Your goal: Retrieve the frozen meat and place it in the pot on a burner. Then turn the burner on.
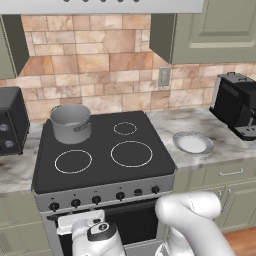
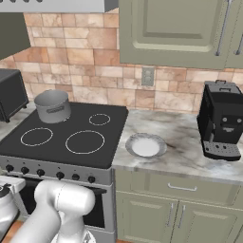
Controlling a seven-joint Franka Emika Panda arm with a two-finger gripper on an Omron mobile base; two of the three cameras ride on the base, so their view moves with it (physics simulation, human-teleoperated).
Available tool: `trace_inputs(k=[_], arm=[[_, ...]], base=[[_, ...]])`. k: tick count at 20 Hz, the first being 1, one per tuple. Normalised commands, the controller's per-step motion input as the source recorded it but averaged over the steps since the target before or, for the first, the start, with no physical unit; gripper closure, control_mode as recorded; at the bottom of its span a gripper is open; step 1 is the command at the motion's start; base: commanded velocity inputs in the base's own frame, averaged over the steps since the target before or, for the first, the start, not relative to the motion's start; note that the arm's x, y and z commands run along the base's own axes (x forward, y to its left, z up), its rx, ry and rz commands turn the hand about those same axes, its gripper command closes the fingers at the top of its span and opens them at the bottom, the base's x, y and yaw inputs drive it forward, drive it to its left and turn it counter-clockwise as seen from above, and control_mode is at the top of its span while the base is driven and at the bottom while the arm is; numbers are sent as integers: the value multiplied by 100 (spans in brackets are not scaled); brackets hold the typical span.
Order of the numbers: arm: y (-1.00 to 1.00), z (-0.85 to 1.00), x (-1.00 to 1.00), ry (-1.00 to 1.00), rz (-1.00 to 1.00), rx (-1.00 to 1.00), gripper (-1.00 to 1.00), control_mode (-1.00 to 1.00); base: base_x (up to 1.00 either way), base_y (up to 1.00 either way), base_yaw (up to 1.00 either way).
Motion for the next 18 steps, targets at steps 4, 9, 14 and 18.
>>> trace_inputs(k=[4, 9, 14, 18], arm=[[11, 0, 2, -2, 0, 0, -100, -100], [5, -2, 0, -3, -3, 0, -100, -100], [0, -8, 0, 0, -4, 0, -100, -100], [9, -17, 0, 0, -2, 0, -100, -100]], base=[[0, 0, 0], [0, 0, 0], [0, 0, 0], [0, 0, 0]])
